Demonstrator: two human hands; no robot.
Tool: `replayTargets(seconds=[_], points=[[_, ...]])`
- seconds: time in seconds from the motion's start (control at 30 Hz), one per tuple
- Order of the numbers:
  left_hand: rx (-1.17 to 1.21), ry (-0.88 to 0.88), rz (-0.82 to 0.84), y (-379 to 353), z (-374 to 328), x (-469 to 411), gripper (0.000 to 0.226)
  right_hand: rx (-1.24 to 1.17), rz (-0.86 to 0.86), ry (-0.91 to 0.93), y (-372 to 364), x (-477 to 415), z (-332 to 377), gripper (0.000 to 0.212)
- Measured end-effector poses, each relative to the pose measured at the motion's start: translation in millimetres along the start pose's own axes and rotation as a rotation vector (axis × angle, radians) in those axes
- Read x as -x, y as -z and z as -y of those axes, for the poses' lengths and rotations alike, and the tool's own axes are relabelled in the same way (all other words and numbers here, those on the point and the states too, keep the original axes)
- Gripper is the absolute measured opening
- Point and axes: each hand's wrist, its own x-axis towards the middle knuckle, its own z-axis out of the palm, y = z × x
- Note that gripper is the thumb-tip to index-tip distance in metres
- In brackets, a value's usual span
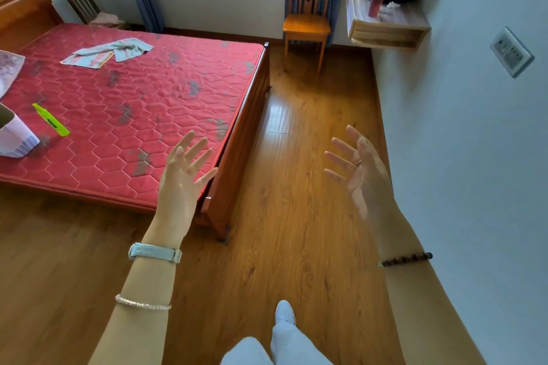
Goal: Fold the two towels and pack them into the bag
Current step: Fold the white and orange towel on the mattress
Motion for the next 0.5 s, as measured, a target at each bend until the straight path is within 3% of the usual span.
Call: replayTargets(seconds=[0.1, 0.5], points=[[0.010, 0.007, -0.028, -7.8, 2.9, -27.2, 0.054, -0.011, 0.008, -0.012, 6.0, -36.6, 2.2, 0.051], [0.038, 0.031, -0.062, -24.7, 17.8, -140.3, 0.053, 0.003, -0.003, -0.042, 6.6, -150.3, 2.3, 0.054]])
